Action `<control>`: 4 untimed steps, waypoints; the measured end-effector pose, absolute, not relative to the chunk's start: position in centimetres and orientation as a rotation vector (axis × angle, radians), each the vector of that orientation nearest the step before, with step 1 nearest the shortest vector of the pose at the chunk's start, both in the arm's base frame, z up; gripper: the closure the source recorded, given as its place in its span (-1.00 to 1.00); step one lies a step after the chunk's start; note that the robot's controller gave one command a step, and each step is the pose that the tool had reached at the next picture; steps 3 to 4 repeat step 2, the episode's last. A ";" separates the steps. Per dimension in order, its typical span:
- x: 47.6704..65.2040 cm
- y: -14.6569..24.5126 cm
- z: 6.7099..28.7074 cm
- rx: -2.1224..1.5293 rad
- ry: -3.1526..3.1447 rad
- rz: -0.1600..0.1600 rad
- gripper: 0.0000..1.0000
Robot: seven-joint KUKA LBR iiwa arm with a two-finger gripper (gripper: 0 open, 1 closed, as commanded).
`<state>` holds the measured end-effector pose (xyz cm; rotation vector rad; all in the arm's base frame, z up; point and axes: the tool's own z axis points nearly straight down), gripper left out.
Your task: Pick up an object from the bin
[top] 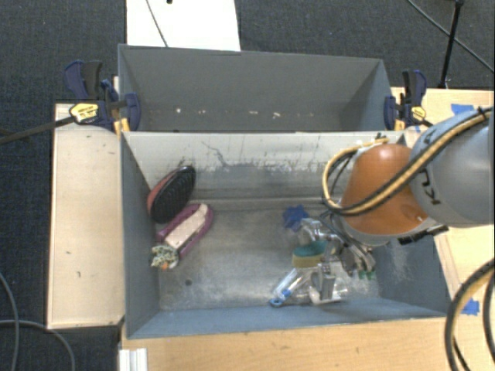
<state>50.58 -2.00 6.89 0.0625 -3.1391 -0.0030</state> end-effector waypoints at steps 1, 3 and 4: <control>51.1 -1.9 7.5 0.064 -3.157 -0.003 1.00; 50.9 -0.7 24.8 0.060 -3.152 0.001 1.00; 50.9 -0.7 24.8 0.060 -3.152 0.001 1.00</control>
Offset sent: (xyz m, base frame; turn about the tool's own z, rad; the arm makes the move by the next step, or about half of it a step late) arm 0.0000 0.0000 0.0000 0.0000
